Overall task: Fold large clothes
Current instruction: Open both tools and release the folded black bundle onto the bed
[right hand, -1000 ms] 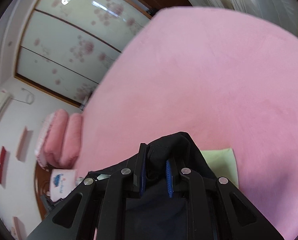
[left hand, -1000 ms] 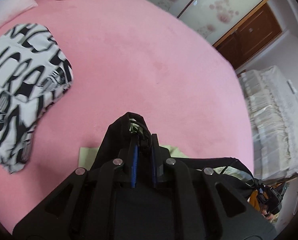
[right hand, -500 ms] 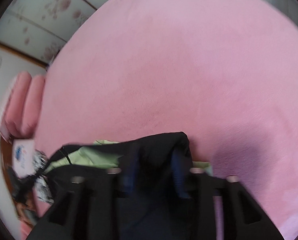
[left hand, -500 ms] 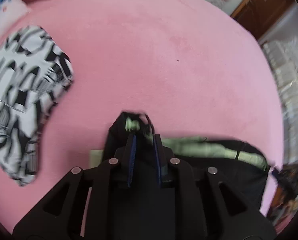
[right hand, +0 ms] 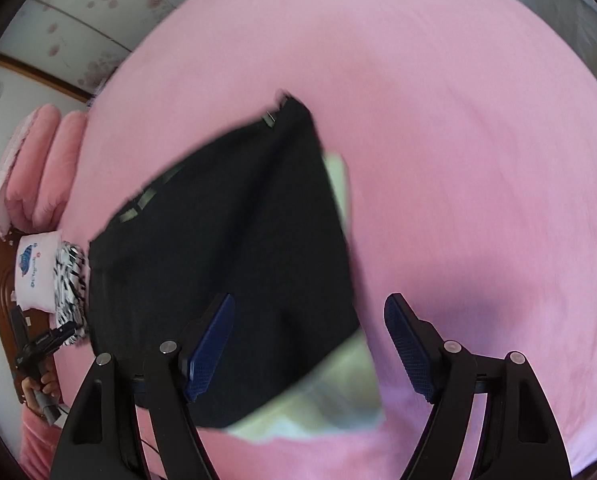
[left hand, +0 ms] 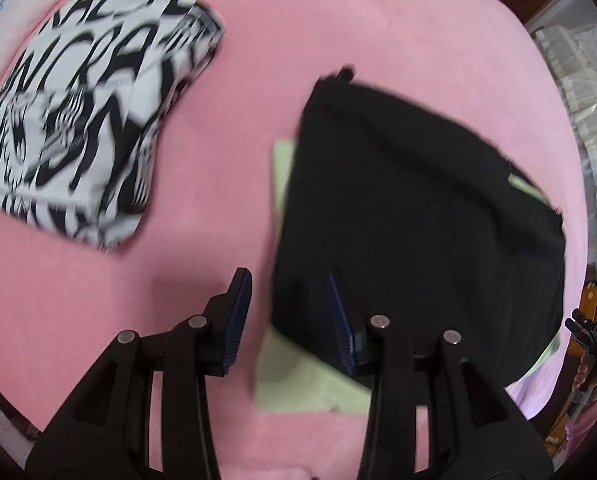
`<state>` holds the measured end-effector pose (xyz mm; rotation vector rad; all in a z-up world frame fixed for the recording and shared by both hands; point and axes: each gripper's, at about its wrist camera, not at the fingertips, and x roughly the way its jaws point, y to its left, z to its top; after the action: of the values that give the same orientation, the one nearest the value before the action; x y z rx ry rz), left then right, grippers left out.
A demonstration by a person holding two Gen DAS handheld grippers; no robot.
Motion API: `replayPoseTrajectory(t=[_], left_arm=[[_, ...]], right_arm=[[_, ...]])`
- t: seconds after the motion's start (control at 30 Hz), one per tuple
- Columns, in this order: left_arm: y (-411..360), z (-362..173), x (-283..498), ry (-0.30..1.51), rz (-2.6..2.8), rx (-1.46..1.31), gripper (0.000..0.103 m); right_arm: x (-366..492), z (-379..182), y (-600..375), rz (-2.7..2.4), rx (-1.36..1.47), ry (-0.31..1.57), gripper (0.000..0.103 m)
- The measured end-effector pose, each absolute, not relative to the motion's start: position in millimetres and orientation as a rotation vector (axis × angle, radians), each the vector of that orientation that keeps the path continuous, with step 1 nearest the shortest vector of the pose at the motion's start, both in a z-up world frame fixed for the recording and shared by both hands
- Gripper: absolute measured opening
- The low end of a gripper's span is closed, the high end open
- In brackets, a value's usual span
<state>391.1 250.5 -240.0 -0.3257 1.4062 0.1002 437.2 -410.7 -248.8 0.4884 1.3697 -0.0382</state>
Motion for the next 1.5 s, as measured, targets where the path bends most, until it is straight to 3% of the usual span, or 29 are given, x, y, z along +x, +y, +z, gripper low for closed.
replayPoseTrajectory(t=[0.27, 0.3, 0.33, 0.4, 0.47, 0.5, 0.6, 0.7, 1.0, 1.17, 1.27, 1.3, 1.33, 1.5], left_arm=[[259.1, -278.3, 363.3, 1.514, 0.040, -0.369, 0.035], [258.1, -282.2, 363.4, 1.520, 0.046, -0.359, 0.035], [257.3, -287.2, 363.5, 1.526, 0.043, -0.365, 0.035], [255.8, -294.3, 363.2, 1.526, 0.024, -0.400, 0.035], [255.1, -300.7, 360.8, 1.516, 0.015, -0.450, 0.035], [254.5, -302.7, 358.3, 1.508, 0.024, -0.463, 0.027], [251.8, -305.1, 349.8, 1.489, 0.051, -0.483, 0.013], [245.5, -303.6, 341.6, 1.493, 0.074, -0.467, 0.006], [241.2, -312.8, 326.2, 1.504, 0.074, -0.372, 0.006], [242.4, -289.5, 318.3, 1.429, 0.067, -0.312, 0.007], [239.8, -263.3, 305.0, 1.355, 0.066, -0.293, 0.007], [237.5, -252.6, 299.5, 1.326, 0.066, -0.285, 0.007], [233.1, -242.1, 294.0, 1.306, 0.077, -0.254, 0.007], [198.2, -202.5, 291.9, 1.240, 0.036, -0.154, 0.007]], right_arm=[[396.8, -274.7, -407.7, -0.018, 0.700, 1.354, 0.076], [397.7, -279.0, -405.6, -0.019, 0.700, 1.365, 0.065], [398.2, -283.4, -403.2, -0.030, 0.681, 1.384, 0.046], [401.9, -286.3, -405.6, -0.035, 0.652, 1.434, 0.023], [400.5, -284.4, -404.0, -0.012, 0.649, 1.435, 0.016], [403.4, -281.3, -403.0, 0.009, 0.648, 1.424, 0.010], [396.4, -267.9, -404.2, 0.027, 0.620, 1.384, 0.006], [388.6, -261.4, -401.7, -0.001, 0.582, 1.377, 0.005], [358.8, -282.3, -410.3, -0.142, 0.665, 1.370, 0.005], [367.2, -257.4, -393.2, -0.144, 0.579, 1.367, 0.008], [368.3, -219.2, -378.9, -0.167, 0.391, 1.320, 0.022], [368.3, -207.4, -372.4, -0.155, 0.339, 1.300, 0.033], [367.2, -194.4, -366.4, -0.124, 0.295, 1.273, 0.038], [361.5, -157.6, -319.8, 0.029, 0.235, 1.202, 0.038]])
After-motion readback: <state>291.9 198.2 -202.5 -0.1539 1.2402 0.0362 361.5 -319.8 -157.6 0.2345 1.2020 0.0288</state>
